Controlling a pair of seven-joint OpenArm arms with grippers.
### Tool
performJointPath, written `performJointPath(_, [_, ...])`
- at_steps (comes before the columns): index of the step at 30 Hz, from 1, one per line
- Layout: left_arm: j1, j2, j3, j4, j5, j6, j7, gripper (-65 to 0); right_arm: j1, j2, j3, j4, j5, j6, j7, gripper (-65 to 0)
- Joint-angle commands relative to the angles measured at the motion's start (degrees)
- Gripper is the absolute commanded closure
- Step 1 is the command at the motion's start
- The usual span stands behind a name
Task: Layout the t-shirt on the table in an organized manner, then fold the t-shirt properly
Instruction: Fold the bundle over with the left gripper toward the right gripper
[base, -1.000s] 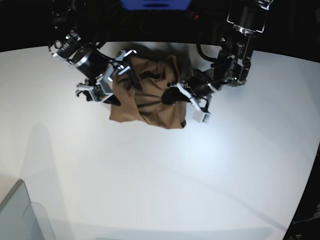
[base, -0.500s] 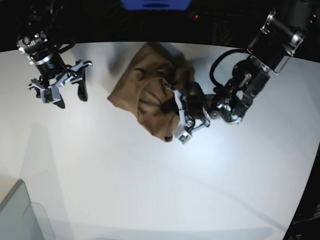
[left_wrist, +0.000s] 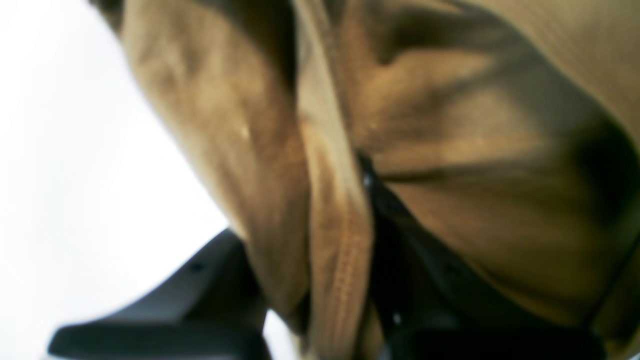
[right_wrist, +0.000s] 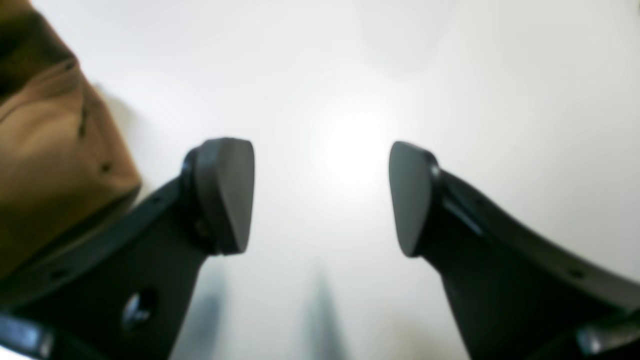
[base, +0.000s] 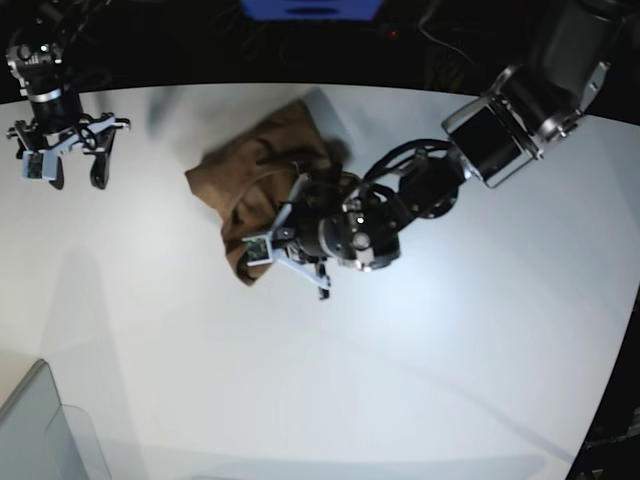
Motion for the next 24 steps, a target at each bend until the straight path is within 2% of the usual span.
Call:
performJointPath(1, [-1.5,1.6,-0.4,-0.4,1.8,-1.8,-0.6,-0.2,0.0,-0.3,1.0,0.8,1.3,0.3,1.5,-41.8])
performJointPath(4, [-1.5,5.2,-0.4,-4.7,10.3,-8.3,-0.9,-0.2,0.0,-1.9,3.5,0.8,1.2,0.3,1.5,-41.8])
performJointPath(9, [-1.3,10.0,-0.4,-9.2,22.4,-8.3,-5.4,-0.5,-0.8,-3.6,5.6,0.8,1.2,0.3,1.5,-41.8])
performJointPath(12, [-1.3,11.4,-0.4,-10.1,25.1,-8.3,-6.1,-0.6,-1.5,-3.7,5.3,0.8,1.2,0.3,1.5,-41.8])
performJointPath(17, [-1.6,11.8,-0.4,-9.5,26.0,-8.3,-5.9,-1.8,-1.6,-4.8,5.6,0.8,1.2,0.3,1.5,-41.8])
performJointPath(19, [-1.7,11.7,-0.4,-9.1,26.6,-8.3,-5.9,-8.1,-1.7,-4.9,5.6,0.8,1.2,0.3,1.5,-41.8])
performJointPath(24, [-1.7,11.4,-0.4,-4.6,29.9,-8.3,-5.5,-32.5,-1.7,-5.3,5.5,0.8,1.2,0.3,1.5,-41.8])
